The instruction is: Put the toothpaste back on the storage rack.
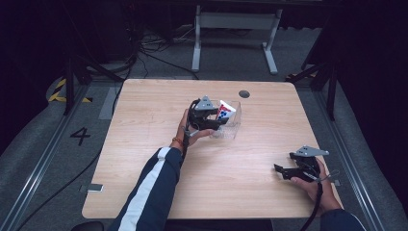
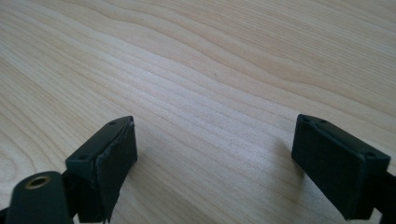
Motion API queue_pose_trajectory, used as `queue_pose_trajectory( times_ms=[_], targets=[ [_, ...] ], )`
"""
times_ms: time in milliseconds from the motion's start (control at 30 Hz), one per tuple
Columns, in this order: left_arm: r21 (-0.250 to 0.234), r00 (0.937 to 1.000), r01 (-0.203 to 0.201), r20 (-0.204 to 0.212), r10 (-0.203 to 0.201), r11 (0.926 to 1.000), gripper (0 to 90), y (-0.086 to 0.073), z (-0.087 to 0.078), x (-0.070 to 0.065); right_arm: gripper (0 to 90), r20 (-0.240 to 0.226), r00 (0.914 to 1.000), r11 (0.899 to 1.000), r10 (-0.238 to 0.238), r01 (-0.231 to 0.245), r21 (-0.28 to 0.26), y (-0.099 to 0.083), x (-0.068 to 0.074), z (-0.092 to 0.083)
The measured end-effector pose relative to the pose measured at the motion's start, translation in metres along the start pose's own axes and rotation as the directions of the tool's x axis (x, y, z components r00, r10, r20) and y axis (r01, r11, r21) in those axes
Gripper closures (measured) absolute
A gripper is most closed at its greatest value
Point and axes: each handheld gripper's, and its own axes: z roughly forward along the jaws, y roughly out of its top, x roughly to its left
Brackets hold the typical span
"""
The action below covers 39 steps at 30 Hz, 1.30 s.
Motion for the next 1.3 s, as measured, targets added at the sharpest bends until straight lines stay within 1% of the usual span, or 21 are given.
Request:
queue_pose_trajectory(
  times_ms=[67,100,200,233,333,367,500,533,567,600,633,700,733,867,967,1000,1067,1100,1167,1200,1300],
  targets=[
    [0.000,1.0000,0.001,-0.002,-0.001,1.0000,44.0,0.001,-0.002,0.000,14.3,0.000,1.0000,1.000,0.000,0.000,0.000,0.000,0.000,0.000],
    [0.002,0.9999,0.005,-0.010,-0.005,1.0000,43.2,0.001,-0.004,0.002,14.3,0.000,1.0000,1.000,0.000,0.000,0.000,0.000,0.000,0.000],
    [-0.006,0.9999,0.016,-0.003,-0.016,0.9999,41.5,0.001,-0.007,0.003,14.3,0.000,1.0000,1.000,0.002,-0.002,-0.001,0.000,0.000,0.000],
    [-0.008,0.9999,0.008,-0.009,-0.008,0.9999,40.7,0.002,-0.008,0.003,14.3,0.000,1.0000,1.000,0.000,0.000,0.000,0.000,0.000,0.000],
    [-0.007,0.9998,0.016,-0.012,-0.016,0.9998,40.6,0.002,-0.012,0.004,14.3,0.000,1.0000,1.000,0.000,0.000,0.000,0.000,0.000,0.000],
    [-0.008,0.9997,0.011,-0.022,-0.012,0.9999,40.4,0.003,-0.014,0.005,14.3,0.000,1.0000,1.000,0.000,0.000,0.000,0.000,0.000,0.000],
    [-0.013,0.9996,0.005,-0.029,-0.006,0.9999,39.4,0.005,-0.020,0.005,14.3,0.000,1.0000,1.000,0.000,0.000,0.000,0.000,0.000,0.000],
    [-0.019,0.9995,0.015,-0.027,-0.015,0.9997,38.7,0.006,-0.022,0.004,14.3,0.000,1.0000,1.000,0.000,0.000,0.000,0.000,0.000,0.000],
    [-0.019,0.9995,0.015,-0.027,-0.015,0.9997,38.4,0.006,-0.022,0.004,14.3,0.000,1.0000,1.000,0.000,0.000,0.000,0.000,0.000,0.000],
    [-0.013,0.9995,-0.004,-0.030,0.003,0.9999,37.7,0.008,-0.026,0.004,14.3,0.000,1.0000,1.000,0.000,0.000,0.000,0.000,0.000,0.000],
    [-0.015,0.9996,0.003,-0.028,-0.004,0.9999,37.1,0.009,-0.027,0.003,14.3,0.000,1.0000,1.000,0.000,0.000,0.000,0.000,0.000,0.000],
    [-0.004,0.9994,-0.009,-0.033,0.008,1.0000,36.0,0.010,-0.029,0.003,14.3,0.000,1.0000,1.000,0.000,0.000,0.000,0.000,0.000,0.000],
    [0.006,0.9992,-0.021,-0.034,0.021,0.9998,35.2,0.011,-0.032,0.003,14.3,0.000,1.0000,1.000,0.002,-0.002,-0.001,0.000,0.000,0.000],
    [0.013,0.9989,-0.028,-0.037,0.029,0.9995,34.4,0.012,-0.037,0.002,14.3,0.000,1.0000,1.000,0.000,0.000,0.000,0.000,0.000,0.000],
    [0.020,0.9991,-0.016,-0.039,0.017,0.9997,33.9,0.012,-0.042,0.000,14.3,0.000,1.0000,1.000,0.000,0.000,0.000,0.000,0.000,0.000],
    [0.025,0.9987,-0.029,-0.040,0.030,0.9993,33.2,0.013,-0.043,0.000,14.3,0.000,1.0000,1.000,0.000,0.000,0.000,0.000,0.000,0.000],
    [0.035,0.9985,-0.032,-0.044,0.034,0.9988,33.0,0.012,-0.046,-0.002,14.3,0.000,1.0000,1.000,0.000,0.000,0.000,0.000,0.000,0.000],
    [0.041,0.9977,-0.047,-0.047,0.049,0.9980,32.9,0.012,-0.048,-0.002,14.3,-0.001,1.0000,1.000,0.002,-0.002,-0.001,0.000,0.000,0.000],
    [0.045,0.9978,-0.043,-0.048,0.045,0.9981,32.7,0.012,-0.051,-0.003,14.3,0.000,1.0000,1.000,0.002,-0.002,-0.001,0.000,0.000,0.000],
    [0.054,0.9964,-0.058,-0.059,0.061,0.9969,32.7,0.012,-0.054,-0.005,14.3,0.001,1.0000,1.000,0.003,-0.003,-0.001,0.000,0.000,0.000],
    [0.048,0.9957,-0.059,-0.068,0.063,0.9971,32.8,0.013,-0.059,-0.006,14.3,0.000,1.0000,1.000,0.002,-0.002,-0.001,0.000,0.000,0.000]
  ],
)
